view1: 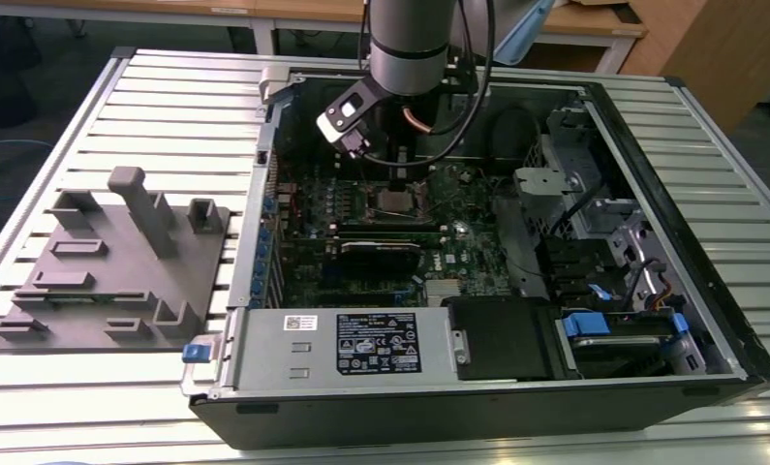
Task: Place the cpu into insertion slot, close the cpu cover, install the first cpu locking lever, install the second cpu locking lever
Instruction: 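Close the cpu cover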
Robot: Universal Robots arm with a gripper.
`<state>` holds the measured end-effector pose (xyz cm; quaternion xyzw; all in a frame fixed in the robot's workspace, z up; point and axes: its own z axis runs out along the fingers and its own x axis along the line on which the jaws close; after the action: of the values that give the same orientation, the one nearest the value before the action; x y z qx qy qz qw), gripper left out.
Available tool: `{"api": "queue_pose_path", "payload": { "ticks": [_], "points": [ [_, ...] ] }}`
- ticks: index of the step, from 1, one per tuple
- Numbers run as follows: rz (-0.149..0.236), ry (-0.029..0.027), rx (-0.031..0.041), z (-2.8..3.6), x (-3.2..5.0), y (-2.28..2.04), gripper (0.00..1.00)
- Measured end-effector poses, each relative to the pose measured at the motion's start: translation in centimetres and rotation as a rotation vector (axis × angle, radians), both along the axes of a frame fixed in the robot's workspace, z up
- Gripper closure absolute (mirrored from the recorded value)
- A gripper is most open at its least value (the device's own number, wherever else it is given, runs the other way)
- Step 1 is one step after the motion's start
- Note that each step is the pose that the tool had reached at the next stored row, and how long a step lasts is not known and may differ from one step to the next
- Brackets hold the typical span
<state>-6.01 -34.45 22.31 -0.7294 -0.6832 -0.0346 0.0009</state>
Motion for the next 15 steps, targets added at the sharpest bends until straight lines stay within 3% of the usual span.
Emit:
{"api": "queue_pose_path", "payload": {
  "ticks": [15],
  "points": [
    [0.0,0.0,-0.0001,0.96,0.0,0.0,0.89]
  ]
}}
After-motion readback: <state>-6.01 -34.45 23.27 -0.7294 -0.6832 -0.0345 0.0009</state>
